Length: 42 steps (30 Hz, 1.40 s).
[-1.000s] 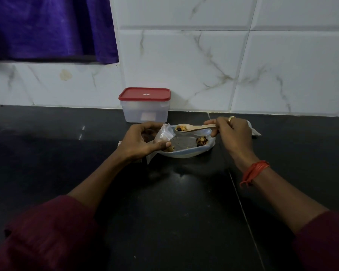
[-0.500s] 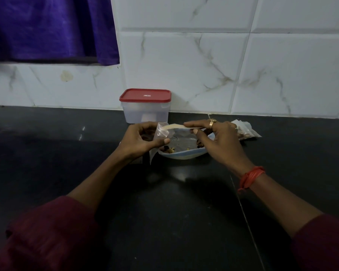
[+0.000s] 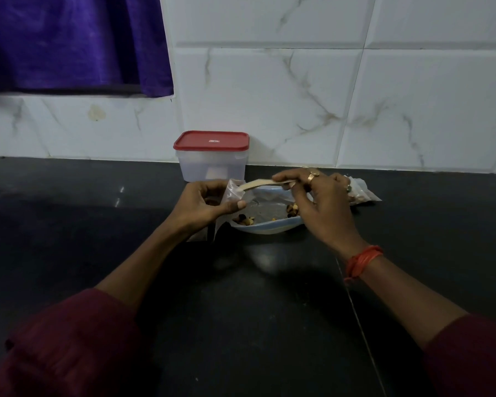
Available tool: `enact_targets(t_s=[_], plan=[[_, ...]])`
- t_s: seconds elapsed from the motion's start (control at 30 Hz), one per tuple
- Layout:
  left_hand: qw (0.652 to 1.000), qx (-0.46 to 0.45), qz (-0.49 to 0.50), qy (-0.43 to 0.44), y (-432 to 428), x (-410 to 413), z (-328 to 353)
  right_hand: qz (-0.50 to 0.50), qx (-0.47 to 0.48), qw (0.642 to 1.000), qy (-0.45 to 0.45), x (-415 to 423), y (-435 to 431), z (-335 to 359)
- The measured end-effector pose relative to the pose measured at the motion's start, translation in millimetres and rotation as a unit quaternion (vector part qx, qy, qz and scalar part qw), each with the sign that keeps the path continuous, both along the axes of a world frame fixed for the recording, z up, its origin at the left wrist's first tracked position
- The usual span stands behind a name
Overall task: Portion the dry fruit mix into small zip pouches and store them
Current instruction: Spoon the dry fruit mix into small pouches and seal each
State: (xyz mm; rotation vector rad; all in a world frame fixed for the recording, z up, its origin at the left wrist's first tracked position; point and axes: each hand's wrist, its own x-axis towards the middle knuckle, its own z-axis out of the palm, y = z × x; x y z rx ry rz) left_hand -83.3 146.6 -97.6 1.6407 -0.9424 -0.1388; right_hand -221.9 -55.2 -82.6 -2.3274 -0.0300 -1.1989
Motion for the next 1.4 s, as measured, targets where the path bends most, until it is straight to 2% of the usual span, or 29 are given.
enact_targets(t_s=[0.1, 0.2, 0.3, 0.37, 0.5, 0.63, 0.8, 0.97, 1.17, 1.4], plan=[[0.999, -0.021, 0.023, 0.014, 1.7, 2.0, -0.6, -0.052, 0.074, 0.994, -0.063, -0.1, -8.5, 2.4], [0.998, -0.043, 0.042, 0.035, 1.4, 5.7, -3.2, -0.064, 0.101, 0.993, -0.025, -0.6, -12.7, -1.4], [0.997, -0.039, 0.047, 0.039, 0.8, 6.0, -3.1, -0.051, 0.031, 0.995, 0.074, 3.3, -7.4, -13.4], [0.998, -0.038, 0.043, 0.039, 0.2, 4.4, -2.2, -0.042, -0.025, 0.993, 0.108, 7.7, -3.2, -18.9], [0.998, -0.04, 0.037, 0.034, -0.7, 1.8, -1.7, -0.018, -0.116, 0.983, 0.144, 12.8, -0.3, -22.6], [0.998, -0.039, 0.035, 0.038, -1.5, 0.8, -0.9, 0.021, -0.132, 0.98, 0.146, 11.8, -3.6, -21.3], [0.998, -0.038, 0.037, 0.045, -1.6, 1.6, -0.8, 0.037, -0.1, 0.99, 0.091, 6.9, -15.8, -13.9], [0.998, -0.032, 0.032, 0.042, -1.7, -0.9, 1.2, -0.007, -0.073, 0.996, 0.055, 4.5, -21.8, -11.8], [0.999, -0.025, 0.021, 0.04, -2.0, -2.5, 1.0, -0.028, -0.042, 0.995, 0.091, 2.7, -22.9, -11.8], [0.999, -0.006, 0.028, 0.038, -2.8, -0.8, 0.0, -0.056, 0.003, 0.995, 0.08, 0.2, -29.6, -9.4]])
